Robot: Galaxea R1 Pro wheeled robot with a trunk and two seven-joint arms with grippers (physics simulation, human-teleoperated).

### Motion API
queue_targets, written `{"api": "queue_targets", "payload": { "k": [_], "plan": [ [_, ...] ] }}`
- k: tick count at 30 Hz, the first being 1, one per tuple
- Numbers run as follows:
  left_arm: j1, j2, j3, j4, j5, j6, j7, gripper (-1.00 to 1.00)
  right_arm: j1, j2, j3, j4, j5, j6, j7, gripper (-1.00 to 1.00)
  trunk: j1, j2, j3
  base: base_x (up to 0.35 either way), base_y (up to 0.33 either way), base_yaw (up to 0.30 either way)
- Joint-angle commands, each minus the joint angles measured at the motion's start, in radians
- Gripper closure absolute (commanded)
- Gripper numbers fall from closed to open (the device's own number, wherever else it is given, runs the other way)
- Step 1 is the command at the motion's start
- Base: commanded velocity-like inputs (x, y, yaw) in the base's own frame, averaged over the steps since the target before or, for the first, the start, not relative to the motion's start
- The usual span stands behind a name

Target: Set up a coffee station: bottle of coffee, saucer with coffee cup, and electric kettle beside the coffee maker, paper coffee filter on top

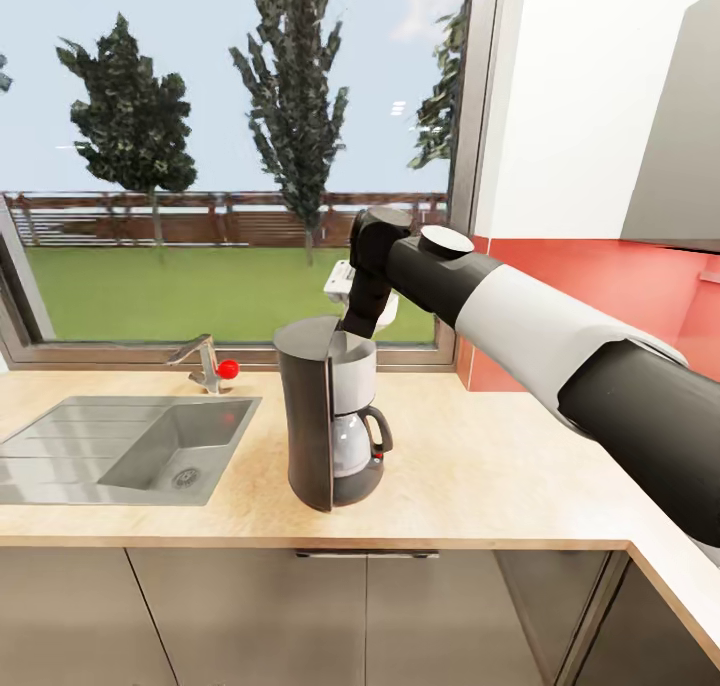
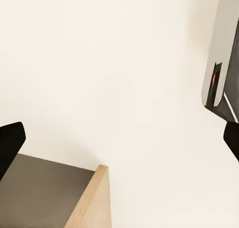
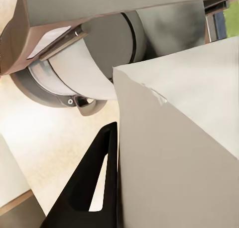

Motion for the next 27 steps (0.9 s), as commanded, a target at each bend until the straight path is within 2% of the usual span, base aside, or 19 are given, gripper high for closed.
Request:
{"api": "queue_targets", "payload": {
  "k": [1, 27],
  "plan": [
    [0.000, 0.000, 0.000, 0.000, -0.001, -0.001, 0.002, -1.00, 0.000, 0.000, 0.000, -0.001, 0.008, 0.009, 0.008, 1.00, 0.000, 0.000, 0.000, 0.000, 0.000, 0.023],
    [0.000, 0.000, 0.000, 0.000, -0.001, -0.002, 0.003, -1.00, -0.001, 0.000, 0.000, -0.002, 0.008, 0.010, 0.008, 1.00, 0.000, 0.000, -0.012, 0.000, 0.000, 0.002]
  ]
}}
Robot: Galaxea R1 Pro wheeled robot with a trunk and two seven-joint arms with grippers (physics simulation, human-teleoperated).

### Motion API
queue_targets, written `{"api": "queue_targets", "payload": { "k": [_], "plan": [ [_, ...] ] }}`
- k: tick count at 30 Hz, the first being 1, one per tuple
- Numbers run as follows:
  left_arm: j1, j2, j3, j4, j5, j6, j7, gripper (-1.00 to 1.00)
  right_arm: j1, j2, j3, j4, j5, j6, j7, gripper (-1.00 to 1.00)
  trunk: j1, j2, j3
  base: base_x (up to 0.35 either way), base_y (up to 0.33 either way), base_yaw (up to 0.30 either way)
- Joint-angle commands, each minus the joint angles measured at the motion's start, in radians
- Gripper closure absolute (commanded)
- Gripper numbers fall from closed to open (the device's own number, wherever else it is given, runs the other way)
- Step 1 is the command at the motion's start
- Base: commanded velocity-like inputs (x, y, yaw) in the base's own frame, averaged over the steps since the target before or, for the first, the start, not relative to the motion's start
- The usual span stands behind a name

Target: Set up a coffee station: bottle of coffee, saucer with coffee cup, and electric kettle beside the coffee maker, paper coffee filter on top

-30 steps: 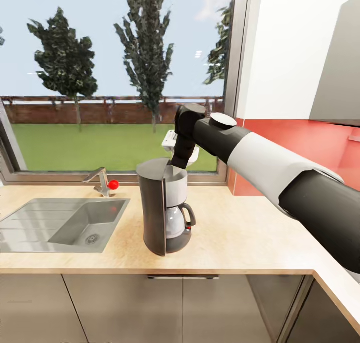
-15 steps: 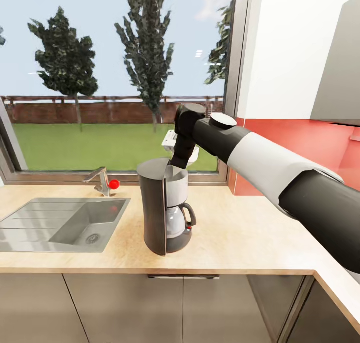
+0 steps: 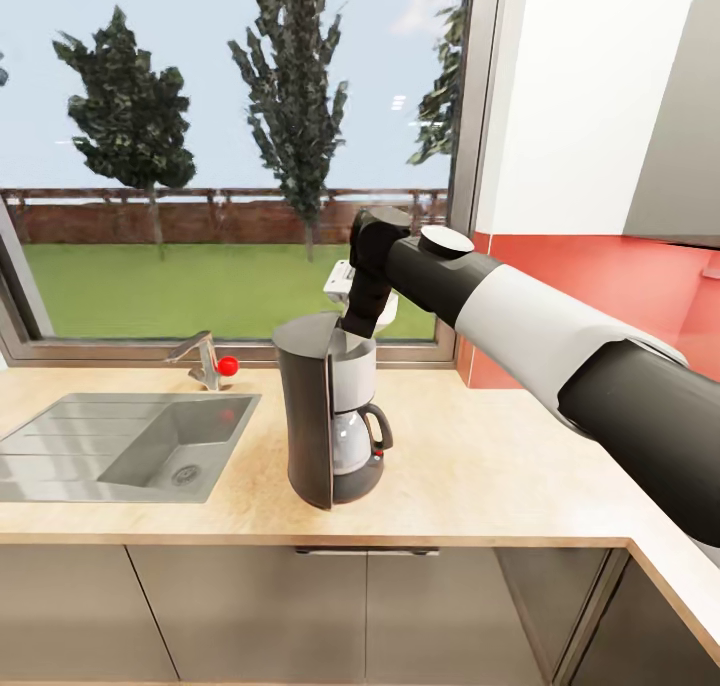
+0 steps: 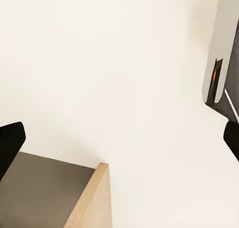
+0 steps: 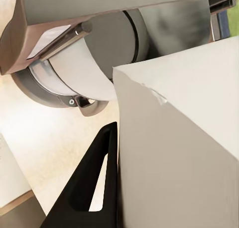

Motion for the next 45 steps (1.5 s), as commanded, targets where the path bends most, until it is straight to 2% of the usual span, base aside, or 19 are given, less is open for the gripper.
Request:
{"api": "queue_targets", "payload": {
  "k": [1, 9, 15, 19, 37, 45],
  "plan": [
    [0.000, 0.000, 0.000, 0.000, -0.001, -0.001, 0.002, -1.00, 0.000, 0.000, 0.000, -0.001, 0.008, 0.009, 0.008, 1.00, 0.000, 0.000, 0.000, 0.000, 0.000, 0.000],
    [0.000, 0.000, 0.000, 0.000, -0.001, 0.000, 0.002, -1.00, 0.000, 0.000, 0.000, -0.001, 0.008, 0.009, 0.004, 1.00, 0.000, 0.000, 0.000, 0.000, 0.000, 0.000],
    [0.000, 0.000, 0.000, 0.000, -0.001, 0.000, 0.002, -1.00, 0.001, 0.000, 0.000, 0.000, 0.007, 0.007, -0.057, 1.00, 0.000, 0.000, 0.000, 0.005, 0.002, 0.000],
    [0.000, 0.000, 0.000, 0.000, -0.001, 0.001, 0.002, -1.00, 0.000, 0.000, 0.000, 0.001, 0.006, 0.007, -0.070, 1.00, 0.000, 0.000, 0.000, 0.111, 0.069, 0.000],
    [0.000, 0.000, 0.000, 0.000, -0.001, 0.001, 0.002, -1.00, 0.000, 0.000, 0.000, -0.001, 0.005, 0.007, -0.073, 1.00, 0.000, 0.000, 0.000, 0.015, 0.007, 0.000],
    [0.000, 0.000, 0.000, 0.000, -0.001, -0.001, 0.003, -1.00, 0.000, 0.000, 0.002, 0.000, 0.005, 0.007, -0.073, 1.00, 0.000, 0.000, 0.000, 0.111, 0.147, 0.000]
  ]
}}
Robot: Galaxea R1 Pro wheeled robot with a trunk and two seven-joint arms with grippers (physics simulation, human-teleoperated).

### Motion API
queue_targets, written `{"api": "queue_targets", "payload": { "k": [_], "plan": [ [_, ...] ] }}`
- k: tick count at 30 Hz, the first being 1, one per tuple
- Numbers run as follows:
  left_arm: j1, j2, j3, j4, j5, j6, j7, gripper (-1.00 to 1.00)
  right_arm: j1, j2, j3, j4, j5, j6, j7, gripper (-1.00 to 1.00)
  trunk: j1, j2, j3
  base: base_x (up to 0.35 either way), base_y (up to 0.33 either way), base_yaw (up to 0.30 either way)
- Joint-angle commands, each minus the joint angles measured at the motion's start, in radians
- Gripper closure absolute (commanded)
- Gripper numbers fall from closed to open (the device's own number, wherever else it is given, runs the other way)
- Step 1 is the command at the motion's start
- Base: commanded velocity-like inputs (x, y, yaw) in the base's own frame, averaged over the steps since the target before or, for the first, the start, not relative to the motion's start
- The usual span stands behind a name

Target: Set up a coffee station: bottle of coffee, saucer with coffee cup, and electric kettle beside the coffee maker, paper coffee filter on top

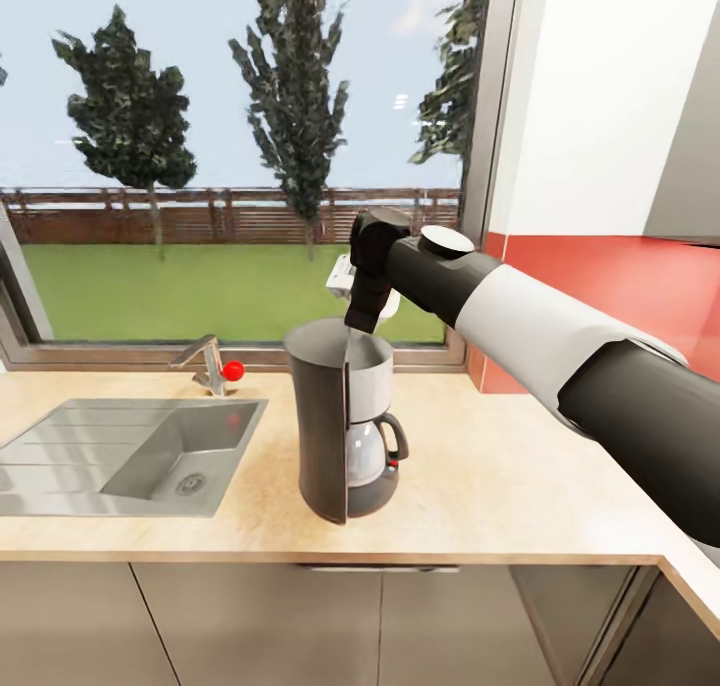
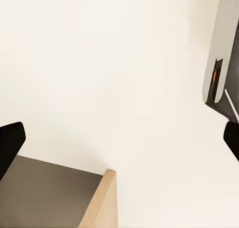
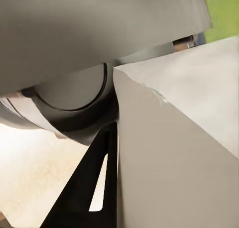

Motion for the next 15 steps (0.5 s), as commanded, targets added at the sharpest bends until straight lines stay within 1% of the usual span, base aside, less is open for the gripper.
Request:
{"api": "queue_targets", "payload": {
  "k": [1, 15],
  "plan": [
    [0.000, 0.000, 0.000, 0.000, -0.001, -0.001, 0.002, -1.00, 0.000, 0.000, 0.001, 0.000, 0.007, 0.006, 0.008, 1.00, 0.000, -0.001, 0.000, 0.051, 0.071, 0.000],
    [0.000, 0.000, 0.000, 0.000, -0.001, -0.004, 0.003, -1.00, 0.000, 0.000, 0.000, 0.001, 0.006, 0.006, 0.009, 1.00, 0.000, -0.001, 0.000, 0.007, 0.010, 0.000]
  ]
}}
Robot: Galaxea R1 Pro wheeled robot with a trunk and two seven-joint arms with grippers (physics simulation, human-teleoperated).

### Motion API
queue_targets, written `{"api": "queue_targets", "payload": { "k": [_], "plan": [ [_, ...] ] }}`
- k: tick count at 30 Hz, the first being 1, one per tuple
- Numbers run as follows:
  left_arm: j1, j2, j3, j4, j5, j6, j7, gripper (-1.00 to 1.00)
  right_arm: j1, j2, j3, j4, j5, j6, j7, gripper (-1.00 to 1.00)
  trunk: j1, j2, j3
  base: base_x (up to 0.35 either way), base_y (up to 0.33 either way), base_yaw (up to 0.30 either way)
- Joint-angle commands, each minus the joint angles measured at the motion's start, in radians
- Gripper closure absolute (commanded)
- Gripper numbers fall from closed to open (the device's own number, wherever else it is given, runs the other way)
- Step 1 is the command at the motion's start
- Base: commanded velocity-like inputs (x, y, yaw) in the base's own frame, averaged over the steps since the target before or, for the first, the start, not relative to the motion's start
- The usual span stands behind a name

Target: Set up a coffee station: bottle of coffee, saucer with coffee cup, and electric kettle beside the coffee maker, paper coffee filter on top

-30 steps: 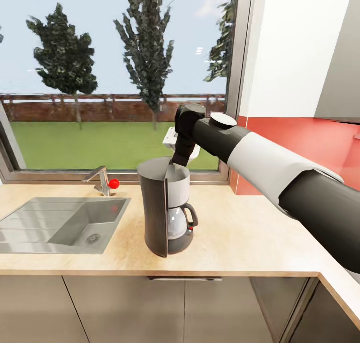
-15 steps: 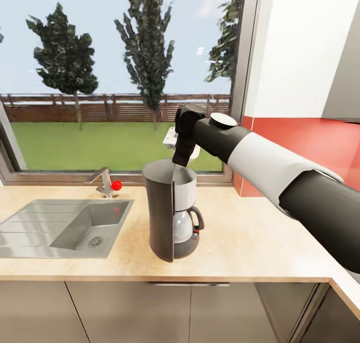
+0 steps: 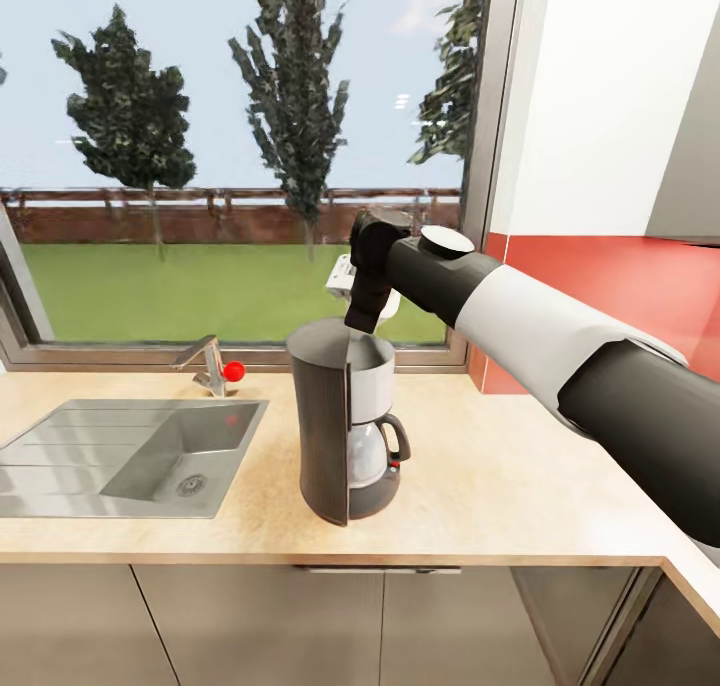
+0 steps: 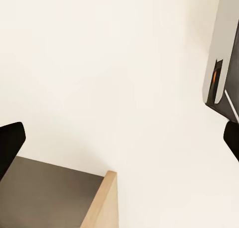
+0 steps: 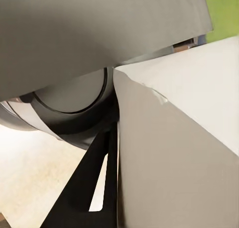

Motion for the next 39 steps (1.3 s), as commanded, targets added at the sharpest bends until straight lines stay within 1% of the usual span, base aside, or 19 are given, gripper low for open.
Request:
{"api": "queue_targets", "payload": {
  "k": [1, 16, 23, 38, 39],
  "plan": [
    [0.000, 0.000, 0.000, 0.000, -0.001, -0.001, 0.002, -1.00, 0.000, 0.000, 0.000, -0.001, 0.006, 0.007, 0.008, 1.00, 0.000, 0.000, 0.000, 0.000, 0.000, 0.000],
    [0.000, 0.000, 0.000, 0.000, -0.001, -0.001, 0.002, -1.00, 0.000, 0.000, 0.001, 0.000, 0.006, 0.006, 0.009, 1.00, 0.000, 0.000, 0.000, -0.001, -0.001, 0.000],
    [0.000, 0.000, 0.000, 0.000, -0.001, -0.001, 0.002, -1.00, 0.000, 0.000, 0.001, 0.000, 0.006, 0.006, 0.008, 1.00, 0.000, 0.000, 0.000, -0.129, -0.023, 0.000],
    [0.000, 0.000, 0.000, 0.000, -0.001, -0.001, 0.002, -1.00, 0.000, 0.000, 0.000, 0.002, 0.006, 0.006, 0.008, 1.00, 0.000, 0.000, 0.000, -0.008, -0.001, 0.000],
    [0.000, 0.000, 0.000, 0.000, -0.001, -0.001, 0.002, -1.00, 0.000, 0.000, 0.000, 0.005, 0.006, 0.006, 0.009, -1.00, 0.000, 0.000, 0.000, 0.000, 0.000, 0.000]
  ]
}}
